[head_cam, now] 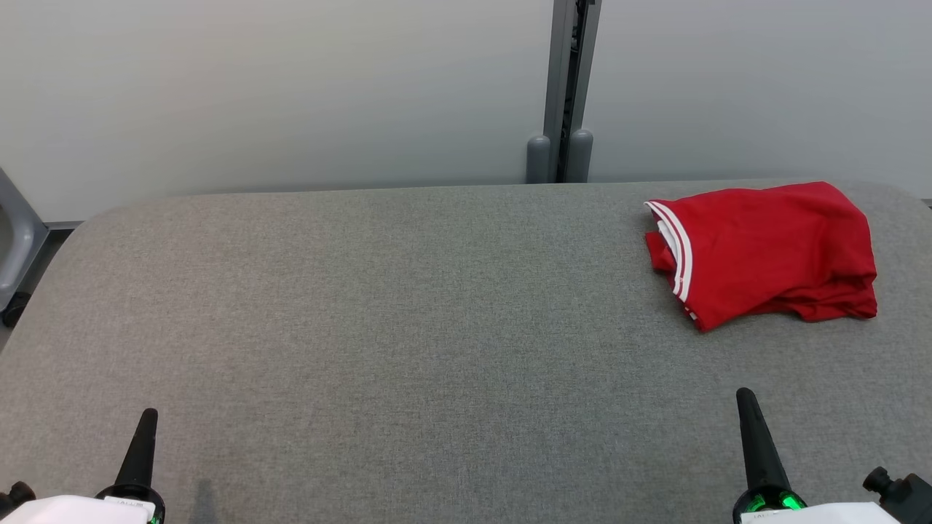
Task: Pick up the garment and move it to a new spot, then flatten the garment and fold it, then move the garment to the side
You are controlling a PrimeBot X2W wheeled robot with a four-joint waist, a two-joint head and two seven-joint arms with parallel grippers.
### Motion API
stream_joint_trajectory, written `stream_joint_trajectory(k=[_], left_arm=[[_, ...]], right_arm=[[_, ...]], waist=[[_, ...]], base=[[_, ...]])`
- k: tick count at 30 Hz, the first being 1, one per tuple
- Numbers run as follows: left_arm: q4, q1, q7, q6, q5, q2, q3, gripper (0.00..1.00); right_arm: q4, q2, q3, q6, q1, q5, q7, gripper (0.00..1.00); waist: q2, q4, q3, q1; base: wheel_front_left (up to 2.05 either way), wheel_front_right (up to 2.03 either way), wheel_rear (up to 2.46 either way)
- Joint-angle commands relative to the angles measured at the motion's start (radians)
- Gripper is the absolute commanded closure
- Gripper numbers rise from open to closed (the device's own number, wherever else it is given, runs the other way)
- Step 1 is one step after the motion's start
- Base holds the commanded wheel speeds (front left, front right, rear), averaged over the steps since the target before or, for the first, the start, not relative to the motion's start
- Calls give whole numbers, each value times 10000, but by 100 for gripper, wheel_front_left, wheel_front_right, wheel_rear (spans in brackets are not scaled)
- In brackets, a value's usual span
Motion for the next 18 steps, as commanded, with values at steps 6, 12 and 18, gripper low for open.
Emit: stream_joint_trajectory(k=[6,12,18], left_arm=[[-175,-260,390,-65,-772,63,327,100],[-222,-308,755,-91,-1433,68,571,100],[-253,-337,1004,-98,-1875,72,741,100]], right_arm=[[-227,-5,106,3,31,723,-53,100],[-335,27,214,3,90,1333,-58,100],[-391,42,290,3,116,1749,-61,100]], waist=[[0,11,18,-1],[0,23,38,-1],[0,31,52,-1]], base=[[0,0,0],[0,0,0],[0,0,0]])
